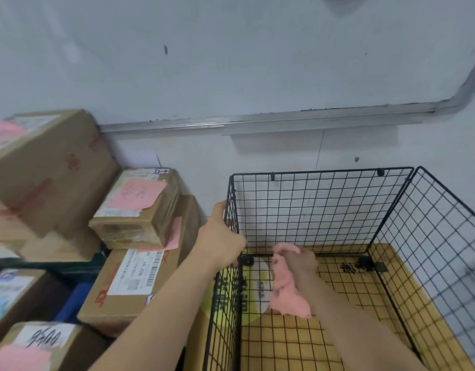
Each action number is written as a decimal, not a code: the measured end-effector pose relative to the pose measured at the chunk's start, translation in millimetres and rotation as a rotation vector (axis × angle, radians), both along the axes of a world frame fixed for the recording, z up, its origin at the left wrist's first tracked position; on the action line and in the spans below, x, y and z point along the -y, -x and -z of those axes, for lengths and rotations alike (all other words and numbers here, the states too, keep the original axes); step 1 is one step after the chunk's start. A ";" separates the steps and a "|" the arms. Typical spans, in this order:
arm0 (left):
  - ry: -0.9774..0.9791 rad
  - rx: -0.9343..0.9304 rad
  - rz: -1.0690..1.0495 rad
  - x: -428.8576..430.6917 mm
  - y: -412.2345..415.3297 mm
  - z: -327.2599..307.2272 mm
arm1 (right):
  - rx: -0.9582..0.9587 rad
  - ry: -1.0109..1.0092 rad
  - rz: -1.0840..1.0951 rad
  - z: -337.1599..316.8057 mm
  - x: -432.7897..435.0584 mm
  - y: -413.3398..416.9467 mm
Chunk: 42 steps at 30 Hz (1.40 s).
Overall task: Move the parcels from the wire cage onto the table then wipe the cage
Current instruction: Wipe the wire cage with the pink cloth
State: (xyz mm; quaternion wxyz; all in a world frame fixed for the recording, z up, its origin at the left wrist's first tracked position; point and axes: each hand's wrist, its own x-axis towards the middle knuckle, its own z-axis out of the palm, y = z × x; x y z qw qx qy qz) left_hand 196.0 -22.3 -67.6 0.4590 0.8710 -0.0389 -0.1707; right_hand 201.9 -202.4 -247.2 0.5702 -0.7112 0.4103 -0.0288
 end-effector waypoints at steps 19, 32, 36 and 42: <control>-0.066 0.074 0.012 6.5 14.1 -16.3 | 0.212 0.260 -0.097 -46.5 5.3 35.0; -0.001 -0.044 -0.124 14.7 19.5 -23.2 | 0.613 0.146 -0.325 -122.9 -43.6 6.5; -0.040 -0.057 -0.118 14.1 29.2 -31.4 | 0.638 0.204 -0.361 -143.1 -48.5 -6.3; -0.009 -0.058 -0.086 5.6 42.7 -32.3 | 0.622 0.263 -0.328 -157.2 -58.7 -21.8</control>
